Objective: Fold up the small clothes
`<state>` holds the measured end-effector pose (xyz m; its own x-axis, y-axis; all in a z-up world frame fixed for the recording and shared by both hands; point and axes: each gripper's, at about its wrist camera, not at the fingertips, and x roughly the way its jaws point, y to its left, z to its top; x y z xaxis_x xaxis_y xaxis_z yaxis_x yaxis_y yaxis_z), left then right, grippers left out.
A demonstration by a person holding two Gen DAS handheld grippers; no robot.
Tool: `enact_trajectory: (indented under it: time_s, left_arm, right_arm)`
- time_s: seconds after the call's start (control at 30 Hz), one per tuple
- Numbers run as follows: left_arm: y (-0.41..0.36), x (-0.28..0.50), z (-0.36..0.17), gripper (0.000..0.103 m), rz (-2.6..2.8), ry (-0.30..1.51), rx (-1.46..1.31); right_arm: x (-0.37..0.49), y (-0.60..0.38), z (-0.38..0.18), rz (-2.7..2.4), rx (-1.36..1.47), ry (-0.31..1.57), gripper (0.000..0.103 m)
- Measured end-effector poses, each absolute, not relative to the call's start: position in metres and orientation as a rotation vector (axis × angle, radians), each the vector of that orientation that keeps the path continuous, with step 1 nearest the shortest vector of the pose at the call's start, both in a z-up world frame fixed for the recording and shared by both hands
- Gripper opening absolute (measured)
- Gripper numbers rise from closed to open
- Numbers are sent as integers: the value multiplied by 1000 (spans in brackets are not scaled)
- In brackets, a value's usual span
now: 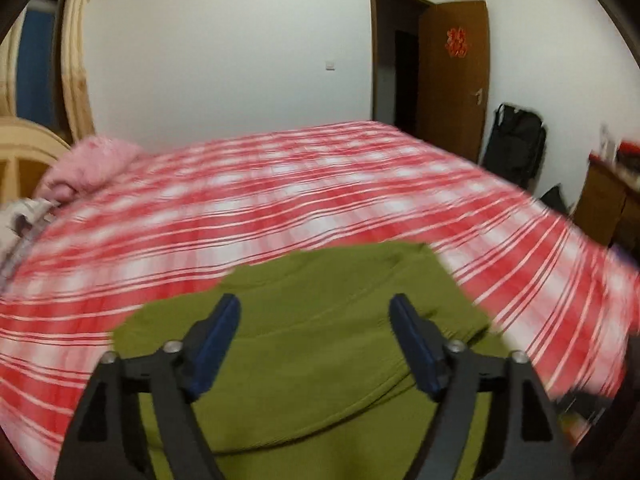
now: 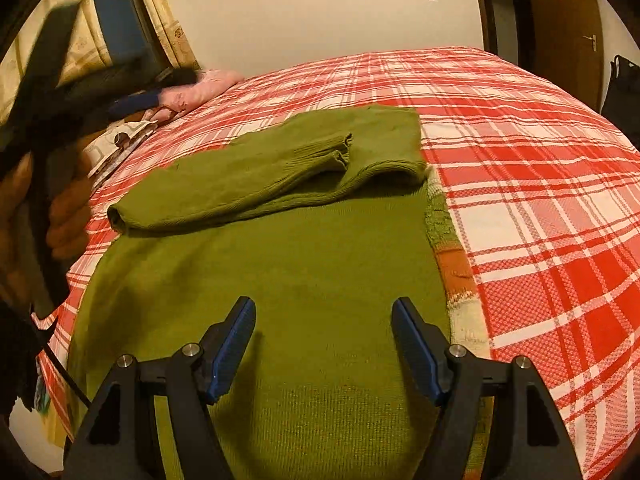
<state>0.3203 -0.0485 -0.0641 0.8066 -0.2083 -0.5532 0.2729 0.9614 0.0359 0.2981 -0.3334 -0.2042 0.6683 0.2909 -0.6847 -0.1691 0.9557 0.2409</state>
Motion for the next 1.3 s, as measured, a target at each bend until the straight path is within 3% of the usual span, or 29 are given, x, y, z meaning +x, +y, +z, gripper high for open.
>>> enact_trajectory:
  time_s: [0.2, 0.37, 0.53, 0.73, 0.8, 0.83, 1.03, 1.23, 1.3]
  left_arm:
    - [30, 299, -102, 91, 1, 608, 327]
    - [90, 291, -132, 91, 76, 705, 254]
    - [94, 302, -148, 91, 74, 744, 204]
    - [104, 330, -171, 91, 127, 810, 184]
    - [114, 331, -172, 95, 145, 834, 141]
    - [122, 332, -172, 97, 167, 846, 100]
    - [140, 329, -176, 101, 177, 858, 9]
    - [149, 325, -174, 99, 233, 875, -2]
    - [148, 314, -165, 99, 227, 842, 13]
  right_arm:
    - [312, -343, -181, 295, 214, 777, 72]
    - [361, -348, -162, 323, 319, 783, 72]
    - [416, -336, -172, 333, 383, 872, 71]
    - [452, -315, -197, 310, 351, 971, 33]
    - [455, -315, -198, 280, 331, 961, 8]
    - [454, -315, -197, 272, 315, 945, 6]
    - [443, -323, -175, 222, 251, 835, 5]
    - [458, -333, -200, 170, 239, 930, 6]
    - [449, -339, -201, 164, 257, 915, 12]
